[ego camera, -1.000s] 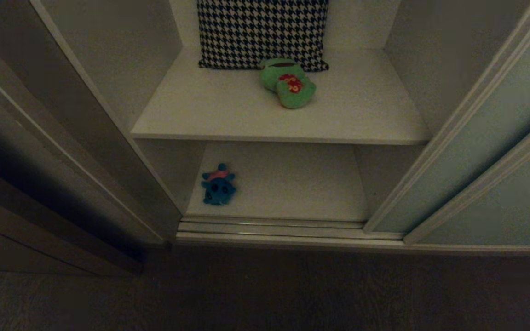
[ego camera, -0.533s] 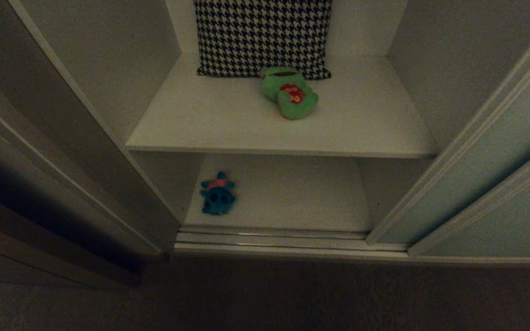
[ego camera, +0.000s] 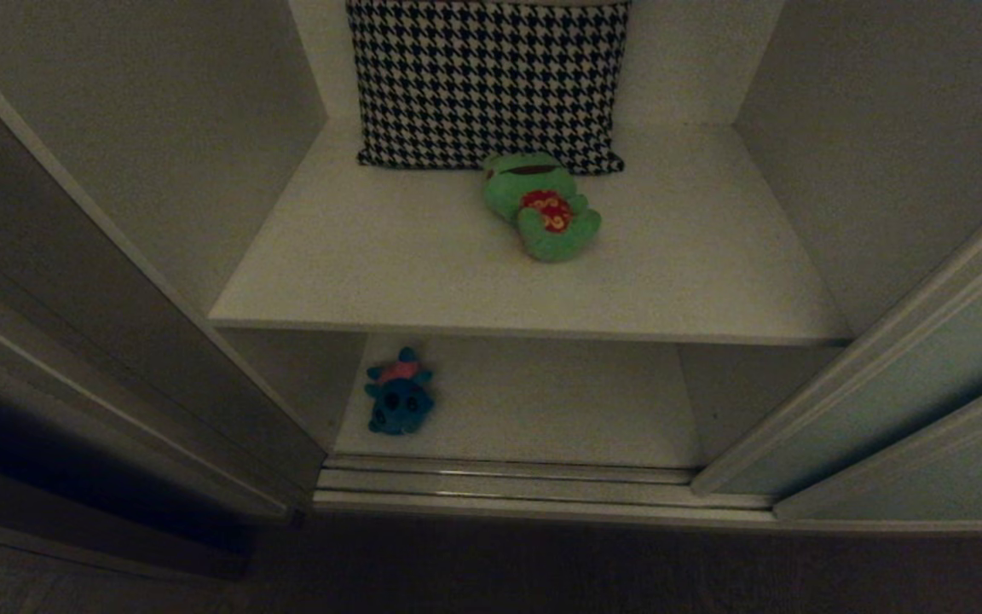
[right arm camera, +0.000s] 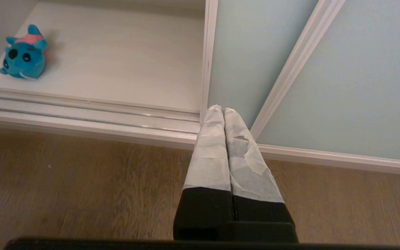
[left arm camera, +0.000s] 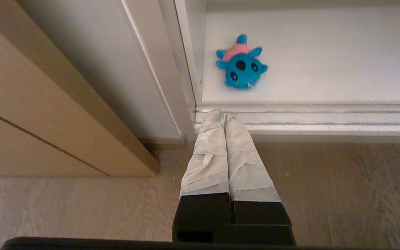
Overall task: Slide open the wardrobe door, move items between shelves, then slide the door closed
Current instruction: Place the green doll on the lower shelf
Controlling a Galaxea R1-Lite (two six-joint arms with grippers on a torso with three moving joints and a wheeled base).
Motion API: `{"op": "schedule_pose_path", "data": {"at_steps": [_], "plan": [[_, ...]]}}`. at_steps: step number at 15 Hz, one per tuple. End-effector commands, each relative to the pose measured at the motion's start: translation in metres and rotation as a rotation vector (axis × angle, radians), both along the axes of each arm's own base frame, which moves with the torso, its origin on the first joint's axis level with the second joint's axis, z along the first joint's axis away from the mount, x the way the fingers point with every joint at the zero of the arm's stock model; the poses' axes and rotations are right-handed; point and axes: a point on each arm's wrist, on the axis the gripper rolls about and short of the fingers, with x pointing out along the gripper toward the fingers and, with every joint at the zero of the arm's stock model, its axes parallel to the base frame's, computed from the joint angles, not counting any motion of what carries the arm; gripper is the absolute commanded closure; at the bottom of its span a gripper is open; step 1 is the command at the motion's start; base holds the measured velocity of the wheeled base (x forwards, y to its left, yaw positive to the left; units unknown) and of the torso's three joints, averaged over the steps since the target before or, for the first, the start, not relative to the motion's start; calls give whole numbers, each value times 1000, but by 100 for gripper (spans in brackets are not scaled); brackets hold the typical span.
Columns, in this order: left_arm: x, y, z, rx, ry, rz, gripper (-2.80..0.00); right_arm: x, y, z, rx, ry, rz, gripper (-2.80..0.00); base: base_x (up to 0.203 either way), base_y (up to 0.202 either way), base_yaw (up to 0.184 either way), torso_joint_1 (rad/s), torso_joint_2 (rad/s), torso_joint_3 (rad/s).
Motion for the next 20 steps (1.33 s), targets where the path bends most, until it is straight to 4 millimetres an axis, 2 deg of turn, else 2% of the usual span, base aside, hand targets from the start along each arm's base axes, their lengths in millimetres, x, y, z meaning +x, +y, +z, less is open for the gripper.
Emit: {"op": "schedule_pose_path", "data": {"at_steps": [1,2,3,5,6,8,10,12,15,18,20], "plan": [[0,0,0,5,4,1,0,0,0,0,0,-2,2,0,0,0,0,0,0,0],[-1,0,3,8,-8,3,0,0,0,0,0,-3,1,0,0,0,0,0,0,0],[-4,0,15,9,-49,3,0,0,0,0,0,-3,1,0,0,0,0,0,0,0],[-19,0,58,11,-173,-3,0,0,0,0,0,-2,1,0,0,0,0,0,0,0],[-26,-1,86,11,-221,-12,0,0,0,0,0,-2,1,0,0,0,0,0,0,0],[-16,-2,135,6,-201,-58,0,0,0,0,0,-3,1,0,0,0,0,0,0,0],[14,-3,182,-20,-147,-129,0,0,0,0,0,-2,1,0,0,0,0,0,0,0],[57,-4,225,-55,-83,-226,0,0,0,0,0,-2,1,0,0,0,0,0,0,0],[129,-11,276,-93,-6,-409,0,0,0,0,0,-2,1,0,0,0,0,0,0,0],[213,-41,298,-159,88,-541,0,0,0,0,0,-2,1,0,0,0,0,0,0,0],[264,-72,298,-196,146,-600,0,0,0,0,0,-2,1,0,0,0,0,0,0,0]]}}
